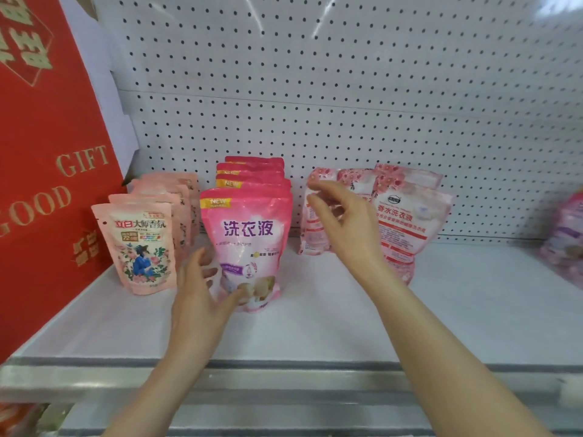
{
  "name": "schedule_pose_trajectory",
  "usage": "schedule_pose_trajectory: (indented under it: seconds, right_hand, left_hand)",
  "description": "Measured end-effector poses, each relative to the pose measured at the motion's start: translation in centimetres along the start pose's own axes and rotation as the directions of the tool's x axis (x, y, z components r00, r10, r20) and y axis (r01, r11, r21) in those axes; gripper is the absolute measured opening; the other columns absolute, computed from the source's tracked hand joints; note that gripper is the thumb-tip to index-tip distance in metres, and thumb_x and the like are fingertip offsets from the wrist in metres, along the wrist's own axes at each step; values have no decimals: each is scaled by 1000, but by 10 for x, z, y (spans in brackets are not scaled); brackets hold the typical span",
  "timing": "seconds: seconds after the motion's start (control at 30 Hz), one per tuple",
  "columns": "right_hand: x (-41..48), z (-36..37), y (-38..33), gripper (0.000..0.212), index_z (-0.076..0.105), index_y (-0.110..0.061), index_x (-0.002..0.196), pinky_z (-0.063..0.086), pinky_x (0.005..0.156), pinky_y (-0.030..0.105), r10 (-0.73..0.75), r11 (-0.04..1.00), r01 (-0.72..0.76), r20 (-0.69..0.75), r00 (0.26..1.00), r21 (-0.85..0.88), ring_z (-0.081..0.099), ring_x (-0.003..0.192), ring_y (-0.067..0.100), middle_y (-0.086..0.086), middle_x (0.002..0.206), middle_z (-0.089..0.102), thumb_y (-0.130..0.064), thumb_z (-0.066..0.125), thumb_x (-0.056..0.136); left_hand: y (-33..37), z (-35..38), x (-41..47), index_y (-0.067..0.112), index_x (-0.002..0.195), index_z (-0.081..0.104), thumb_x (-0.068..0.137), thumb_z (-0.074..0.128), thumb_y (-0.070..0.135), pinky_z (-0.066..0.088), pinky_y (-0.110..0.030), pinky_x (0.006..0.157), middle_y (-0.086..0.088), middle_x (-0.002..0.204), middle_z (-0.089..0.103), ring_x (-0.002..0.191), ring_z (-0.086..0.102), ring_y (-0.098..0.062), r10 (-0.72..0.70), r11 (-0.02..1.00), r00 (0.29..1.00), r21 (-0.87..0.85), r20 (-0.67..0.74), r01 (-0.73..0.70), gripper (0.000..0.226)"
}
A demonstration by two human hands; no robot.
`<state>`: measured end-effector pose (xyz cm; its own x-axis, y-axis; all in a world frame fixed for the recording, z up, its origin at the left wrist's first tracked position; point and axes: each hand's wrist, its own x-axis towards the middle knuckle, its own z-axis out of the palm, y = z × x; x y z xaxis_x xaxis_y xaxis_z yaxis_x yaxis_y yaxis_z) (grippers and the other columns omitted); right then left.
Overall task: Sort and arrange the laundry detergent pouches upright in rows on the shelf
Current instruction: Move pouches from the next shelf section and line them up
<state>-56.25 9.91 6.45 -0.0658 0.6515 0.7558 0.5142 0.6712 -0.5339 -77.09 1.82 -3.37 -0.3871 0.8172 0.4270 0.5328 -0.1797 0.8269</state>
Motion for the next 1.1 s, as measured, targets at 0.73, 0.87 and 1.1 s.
schedule_pose_trajectory:
  seconds: [0.73,0.87,1.1]
  right_hand:
    - [17,-225,214,26,68,-3,81,52,71,40,494,812,-553,-284,822,-188,66,72,31,16,78,71,-28,72,85]
    - [25,-244,256,29,65,-5,75,57,68,48,470,823,-535,-297,831,-193,68,71,36,13,72,70,-31,68,88]
    - [40,-257,285,33,64,-7,89,56,75,49,458,833,-509,-247,854,-216,68,79,37,14,82,71,-39,61,85]
  left_hand:
    - [114,204,46,14,142,33,84,70,24,40,-45,106,-6,142,46,129,45,-26,56,996,967,51,249,-71,70]
    - [114,242,64,16,132,37,85,68,23,46,-49,99,-2,131,57,120,55,-26,-87,996,976,15,199,86,57]
    - [130,265,73,13,118,55,87,67,18,59,-40,74,-7,114,67,83,68,-22,-242,957,965,-141,102,255,33]
